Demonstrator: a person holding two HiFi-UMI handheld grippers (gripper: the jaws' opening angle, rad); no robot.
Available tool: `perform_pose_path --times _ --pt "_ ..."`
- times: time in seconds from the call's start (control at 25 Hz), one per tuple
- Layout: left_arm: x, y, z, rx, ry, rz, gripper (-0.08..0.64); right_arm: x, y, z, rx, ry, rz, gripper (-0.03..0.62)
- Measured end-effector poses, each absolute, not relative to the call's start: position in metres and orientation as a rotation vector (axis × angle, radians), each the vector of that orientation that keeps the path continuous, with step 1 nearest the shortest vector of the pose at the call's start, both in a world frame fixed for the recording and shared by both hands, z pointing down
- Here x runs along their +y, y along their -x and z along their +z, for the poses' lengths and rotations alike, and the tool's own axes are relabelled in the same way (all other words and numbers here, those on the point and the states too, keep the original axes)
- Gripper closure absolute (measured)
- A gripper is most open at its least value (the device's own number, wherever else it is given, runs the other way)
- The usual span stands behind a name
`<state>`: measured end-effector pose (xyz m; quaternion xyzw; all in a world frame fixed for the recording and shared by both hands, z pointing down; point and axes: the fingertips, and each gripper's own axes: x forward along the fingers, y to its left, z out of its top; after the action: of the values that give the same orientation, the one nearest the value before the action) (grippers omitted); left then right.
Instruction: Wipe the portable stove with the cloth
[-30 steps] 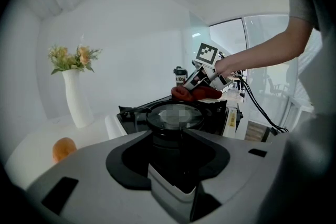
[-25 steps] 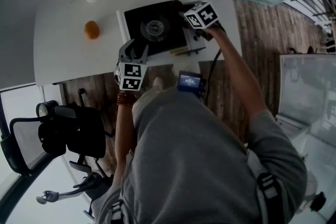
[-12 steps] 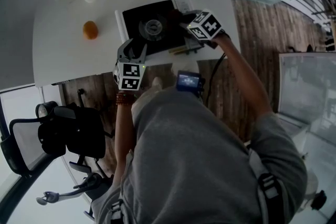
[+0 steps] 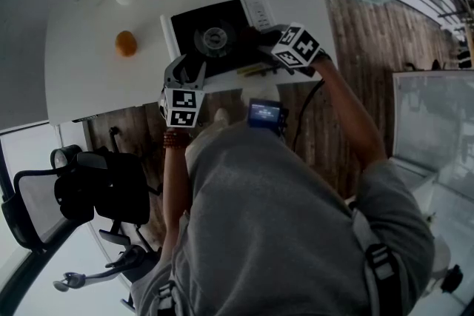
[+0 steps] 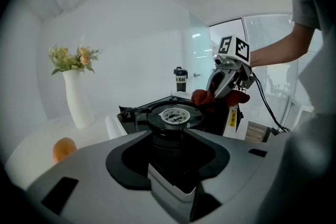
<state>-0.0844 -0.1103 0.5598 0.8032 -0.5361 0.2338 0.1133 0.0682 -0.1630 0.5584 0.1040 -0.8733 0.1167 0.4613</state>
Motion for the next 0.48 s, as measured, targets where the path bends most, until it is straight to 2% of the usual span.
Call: perform_pose_path --times 0.36,0.48 --pt "-0.110 0.086 0.559 -1.578 -2.371 0.681 0.359 -0.147 -0.074 0.557 -2.199 -0.305 0.337 0.514" --pt "-0.108 0.084 0.559 -1.557 -2.374 0.677 0.360 -0.153 -0.077 0.549 -2.243 -0.357 0.265 0.514"
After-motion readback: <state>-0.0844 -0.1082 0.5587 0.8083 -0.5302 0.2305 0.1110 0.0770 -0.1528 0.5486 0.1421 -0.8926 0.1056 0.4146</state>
